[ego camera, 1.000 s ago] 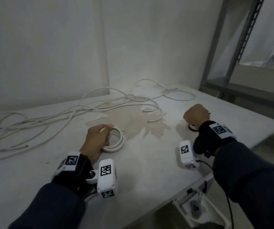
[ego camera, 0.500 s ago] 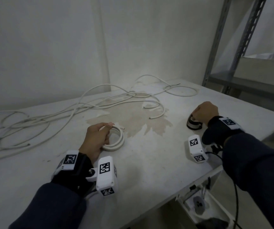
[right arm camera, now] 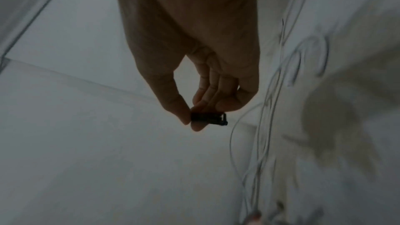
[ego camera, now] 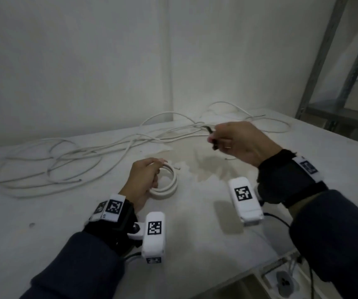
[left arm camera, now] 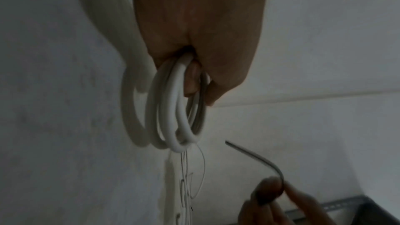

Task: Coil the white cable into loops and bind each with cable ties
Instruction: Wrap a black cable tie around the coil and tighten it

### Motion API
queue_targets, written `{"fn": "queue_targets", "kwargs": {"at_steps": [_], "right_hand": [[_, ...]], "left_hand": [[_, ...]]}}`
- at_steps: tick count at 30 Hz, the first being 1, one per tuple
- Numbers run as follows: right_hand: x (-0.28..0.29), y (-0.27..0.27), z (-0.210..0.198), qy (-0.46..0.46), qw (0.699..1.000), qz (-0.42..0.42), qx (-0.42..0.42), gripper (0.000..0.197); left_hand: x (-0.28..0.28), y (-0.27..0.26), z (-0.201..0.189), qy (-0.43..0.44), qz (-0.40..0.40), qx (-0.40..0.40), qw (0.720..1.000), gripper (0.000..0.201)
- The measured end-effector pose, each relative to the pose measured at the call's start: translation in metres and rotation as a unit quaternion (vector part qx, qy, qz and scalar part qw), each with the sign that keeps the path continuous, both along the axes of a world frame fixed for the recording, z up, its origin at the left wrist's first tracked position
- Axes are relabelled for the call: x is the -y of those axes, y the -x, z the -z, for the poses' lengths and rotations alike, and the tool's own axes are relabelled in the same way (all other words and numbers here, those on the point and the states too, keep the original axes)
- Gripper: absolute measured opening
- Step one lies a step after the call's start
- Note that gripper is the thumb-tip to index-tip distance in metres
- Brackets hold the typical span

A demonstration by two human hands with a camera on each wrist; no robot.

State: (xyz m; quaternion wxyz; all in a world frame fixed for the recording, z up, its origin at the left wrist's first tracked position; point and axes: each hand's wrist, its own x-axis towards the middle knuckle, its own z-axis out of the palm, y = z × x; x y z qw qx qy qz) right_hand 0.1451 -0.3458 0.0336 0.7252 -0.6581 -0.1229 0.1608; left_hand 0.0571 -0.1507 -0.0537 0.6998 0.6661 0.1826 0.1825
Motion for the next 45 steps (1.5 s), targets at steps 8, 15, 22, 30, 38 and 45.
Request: {"fn": "queue_targets", "kwargs": {"at_steps": [8,15,22,30,38,45], "right_hand": [[-0.146,0.065,0.03,-0.147,0.948,-0.193,-0.204,0.022],[-0.197,0.083,0.061,-0.068,0.954,-0.257,-0.137,0.02],[-0.192,0.079,0.071,0.031,0.967,-0.253,-0.004,0.018],[-0.185,0.086,0.065,0.017,0.974,-0.227,0.014,0.004],[-0.184,0.088,0.065,0.053,0.967,-0.211,0.134,0.014],[-0.186,0.079,0.073,0.116,0.954,-0.184,0.205,0.016]], "left_hand": [[-0.088,0.066,-0.007,-0.051,-0.101,-0.004,0.994,0.021],[-0.112,0.08,0.012,-0.009,-0.131,-0.015,0.991,0.019],[-0.109,0.075,0.016,-0.026,-0.108,-0.006,0.994,0.024],[-0.104,0.074,0.017,-0.097,-0.14,0.003,0.985,0.037],[-0.102,0.075,0.015,-0.071,-0.162,-0.025,0.984,0.028],[-0.102,0.073,0.015,-0.083,-0.168,-0.027,0.982,0.037]]}}
